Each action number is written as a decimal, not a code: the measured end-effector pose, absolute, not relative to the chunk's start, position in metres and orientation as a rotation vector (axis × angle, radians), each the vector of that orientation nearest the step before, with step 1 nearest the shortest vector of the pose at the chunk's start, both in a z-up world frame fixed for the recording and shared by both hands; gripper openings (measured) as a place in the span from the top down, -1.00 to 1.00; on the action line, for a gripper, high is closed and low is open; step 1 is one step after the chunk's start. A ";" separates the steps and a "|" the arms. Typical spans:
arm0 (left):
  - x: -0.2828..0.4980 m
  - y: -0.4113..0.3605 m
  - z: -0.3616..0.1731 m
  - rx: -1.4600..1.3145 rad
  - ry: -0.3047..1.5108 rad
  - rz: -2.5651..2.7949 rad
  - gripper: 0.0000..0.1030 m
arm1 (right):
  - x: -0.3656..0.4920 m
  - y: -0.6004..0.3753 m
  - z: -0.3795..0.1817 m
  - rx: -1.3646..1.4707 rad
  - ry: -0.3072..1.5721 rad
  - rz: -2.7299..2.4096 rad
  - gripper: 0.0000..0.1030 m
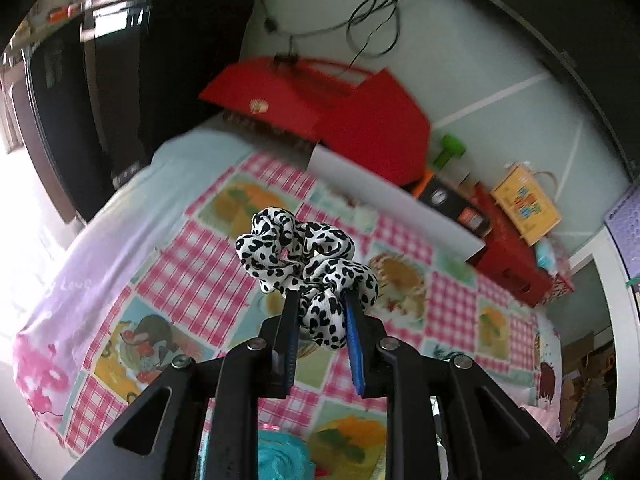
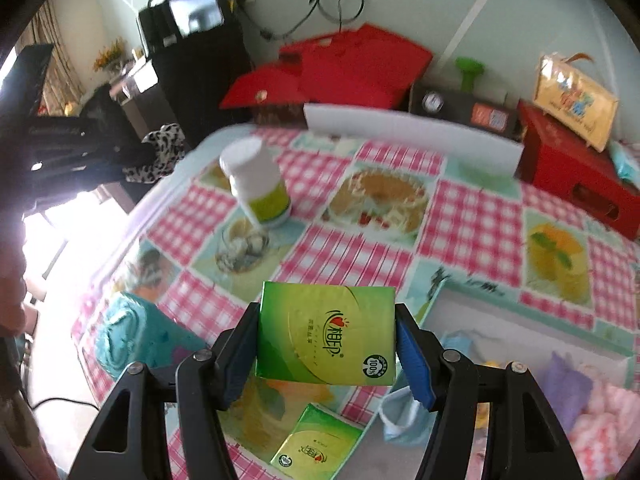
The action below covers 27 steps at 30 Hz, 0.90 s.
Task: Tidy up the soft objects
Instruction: 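Grasp and lift the leopard scrunchie with the left gripper while the right lifts the tissue pack, then carry the scrunchie with the left gripper over the white tray while the right carries the tissue pack there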
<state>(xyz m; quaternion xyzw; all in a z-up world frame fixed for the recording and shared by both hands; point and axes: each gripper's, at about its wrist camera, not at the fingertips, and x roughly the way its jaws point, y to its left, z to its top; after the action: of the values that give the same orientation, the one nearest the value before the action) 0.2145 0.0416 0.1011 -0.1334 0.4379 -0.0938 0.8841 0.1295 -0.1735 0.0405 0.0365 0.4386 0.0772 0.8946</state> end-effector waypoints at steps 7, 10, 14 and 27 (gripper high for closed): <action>0.194 0.014 0.113 -0.283 0.845 -0.267 0.57 | 0.116 -0.190 0.064 0.083 0.875 0.107 -0.30; 0.186 0.000 0.112 -0.273 0.836 -0.287 0.57 | 0.112 -0.199 0.064 0.093 0.887 0.074 -0.30; 0.183 -0.021 0.104 -0.273 0.856 -0.331 0.57 | 0.109 -0.215 0.061 0.119 0.898 0.034 -0.30; 0.151 -0.105 0.090 -0.134 0.895 -0.516 0.57 | 0.065 -0.325 0.061 0.281 0.874 -0.278 -0.30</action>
<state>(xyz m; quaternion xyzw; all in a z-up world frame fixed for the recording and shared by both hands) 0.1511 -0.1052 0.0899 -0.0641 0.4276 -0.2465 0.8673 0.0647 -0.3247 0.0614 0.1353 0.4206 -0.1335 0.8871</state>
